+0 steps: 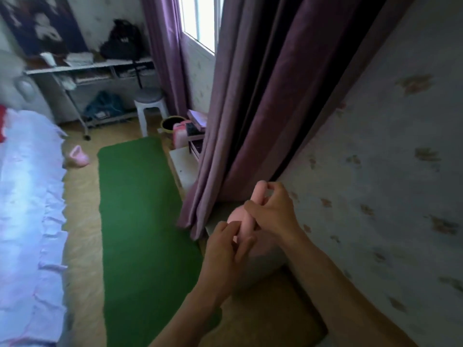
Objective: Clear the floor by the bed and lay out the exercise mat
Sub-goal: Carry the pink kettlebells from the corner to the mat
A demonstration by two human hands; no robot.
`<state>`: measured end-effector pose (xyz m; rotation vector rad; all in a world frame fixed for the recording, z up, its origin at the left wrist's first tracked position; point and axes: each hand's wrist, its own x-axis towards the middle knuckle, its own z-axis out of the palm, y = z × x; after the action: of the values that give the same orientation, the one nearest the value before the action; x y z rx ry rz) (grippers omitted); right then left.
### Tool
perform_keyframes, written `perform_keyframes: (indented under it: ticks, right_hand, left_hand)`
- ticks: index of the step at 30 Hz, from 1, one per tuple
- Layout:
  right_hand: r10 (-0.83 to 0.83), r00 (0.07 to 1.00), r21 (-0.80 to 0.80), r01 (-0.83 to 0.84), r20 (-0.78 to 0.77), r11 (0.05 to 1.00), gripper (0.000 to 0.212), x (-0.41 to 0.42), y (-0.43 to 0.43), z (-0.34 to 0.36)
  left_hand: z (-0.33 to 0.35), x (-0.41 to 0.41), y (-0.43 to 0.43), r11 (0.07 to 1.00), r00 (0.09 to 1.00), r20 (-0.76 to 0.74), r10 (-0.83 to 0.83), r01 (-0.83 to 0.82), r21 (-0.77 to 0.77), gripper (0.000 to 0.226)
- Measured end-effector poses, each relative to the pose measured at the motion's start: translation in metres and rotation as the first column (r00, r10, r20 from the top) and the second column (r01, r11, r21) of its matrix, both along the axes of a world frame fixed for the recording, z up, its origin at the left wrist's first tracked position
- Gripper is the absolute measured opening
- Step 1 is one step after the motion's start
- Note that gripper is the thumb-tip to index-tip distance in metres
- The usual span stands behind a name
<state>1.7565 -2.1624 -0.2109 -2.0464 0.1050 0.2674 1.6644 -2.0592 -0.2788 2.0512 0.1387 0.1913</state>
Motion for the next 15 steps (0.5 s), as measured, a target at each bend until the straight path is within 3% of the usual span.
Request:
perform_keyframes:
  ticks: [5, 10, 15]
  right_hand:
    - [0.115, 0.988, -0.049, -0.110, 0.101, 0.993, 0.056, -0.021, 0.063, 0.008]
    - [0.236, 0.969, 0.005, -0.237, 0.077, 0.972, 0.053, -0.058, 0.154, 0.010]
    - [0.328, 0.943, -0.015, -0.328, 0.059, 0.945, 0.052, -0.110, 0.259, 0.006]
  left_hand:
    - [0.019, -0.035, 0.048, 0.989, 0.987, 0.055, 0.150, -0.150, -0.014, 0.008]
    - [0.026, -0.082, 0.127, 0.966, 0.966, 0.037, 0.258, -0.256, -0.043, 0.031]
    - [0.038, -0.143, 0.220, 0.940, 0.942, 0.075, 0.326, -0.315, -0.128, 0.030]
